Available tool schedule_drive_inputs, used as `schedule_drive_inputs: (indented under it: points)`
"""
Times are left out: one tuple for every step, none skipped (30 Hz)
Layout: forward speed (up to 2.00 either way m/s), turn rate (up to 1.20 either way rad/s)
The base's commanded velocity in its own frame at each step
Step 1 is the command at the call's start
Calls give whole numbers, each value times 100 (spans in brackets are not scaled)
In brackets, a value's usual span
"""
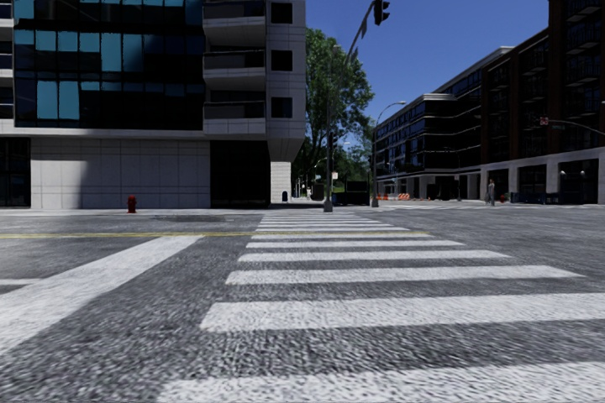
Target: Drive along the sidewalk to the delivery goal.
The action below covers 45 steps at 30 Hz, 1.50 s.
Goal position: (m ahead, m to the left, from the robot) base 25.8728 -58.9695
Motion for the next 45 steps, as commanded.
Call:
schedule_drive_inputs:
  points:
    - [129,0]
    - [129,0]
    - [132,0]
    - [135,0]
    - [137,0]
    - [137,0]
    - [138,0]
    - [140,0]
    - [147,0]
    - [147,0]
    - [168,0]
    - [185,0]
    - [200,0]
    - [200,0]
    - [200,0]
    - [200,0]
    - [200,0]
    - [200,0]
    - [200,0]
    - [200,0]
    - [200,0]
    - [200,0]
    - [200,0]
    - [200,0]
    - [200,0]
    - [200,0]
    - [200,0]
    - [200,0]
    - [200,0]
    - [200,0]
    - [200,0]
    - [200,0]
    - [200,0]
    - [200,0]
    - [200,0]
    - [200,0]
    - [200,0]
    - [200,0]
    - [200,0]
    - [200,0]
    - [200,0]
    - [200,0]
    - [200,0]
    - [200,0]
    - [200,0]
